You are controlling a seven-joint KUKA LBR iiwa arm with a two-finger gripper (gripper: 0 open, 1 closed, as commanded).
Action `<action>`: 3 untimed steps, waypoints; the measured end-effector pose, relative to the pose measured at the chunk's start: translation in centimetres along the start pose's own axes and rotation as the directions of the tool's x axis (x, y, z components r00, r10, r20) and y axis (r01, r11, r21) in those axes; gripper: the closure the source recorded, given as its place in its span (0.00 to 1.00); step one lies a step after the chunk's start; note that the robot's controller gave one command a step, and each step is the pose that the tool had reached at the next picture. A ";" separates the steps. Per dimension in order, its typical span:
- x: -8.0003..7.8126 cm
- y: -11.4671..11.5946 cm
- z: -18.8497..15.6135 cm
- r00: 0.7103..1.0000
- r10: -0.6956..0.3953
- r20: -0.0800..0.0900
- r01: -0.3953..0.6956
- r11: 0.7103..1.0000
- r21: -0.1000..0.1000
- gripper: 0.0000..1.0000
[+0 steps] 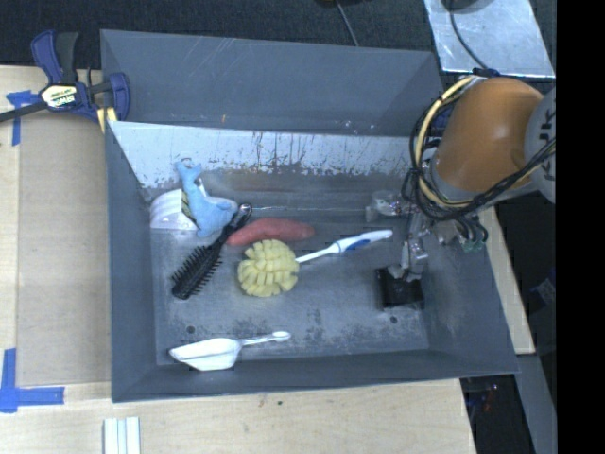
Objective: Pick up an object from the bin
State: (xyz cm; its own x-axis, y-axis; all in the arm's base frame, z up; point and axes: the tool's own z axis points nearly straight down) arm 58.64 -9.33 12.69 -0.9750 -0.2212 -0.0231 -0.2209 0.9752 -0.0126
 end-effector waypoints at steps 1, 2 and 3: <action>-1.1 2.3 5.5 0.984 0.175 -0.012 -0.175 0.984 -0.007 0.00; -1.1 2.1 5.3 0.987 0.158 -0.009 -0.158 0.987 -0.004 0.00; 4.4 6.4 5.5 1.000 0.001 -0.009 -0.001 1.000 -0.007 0.00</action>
Offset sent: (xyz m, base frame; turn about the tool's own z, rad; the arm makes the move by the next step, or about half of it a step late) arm 0.0114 0.0261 -0.0545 0.0037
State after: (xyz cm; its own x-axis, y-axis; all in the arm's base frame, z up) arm 53.08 -4.09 7.04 -0.9754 -0.2202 -0.0143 -0.2201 0.9755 -0.0052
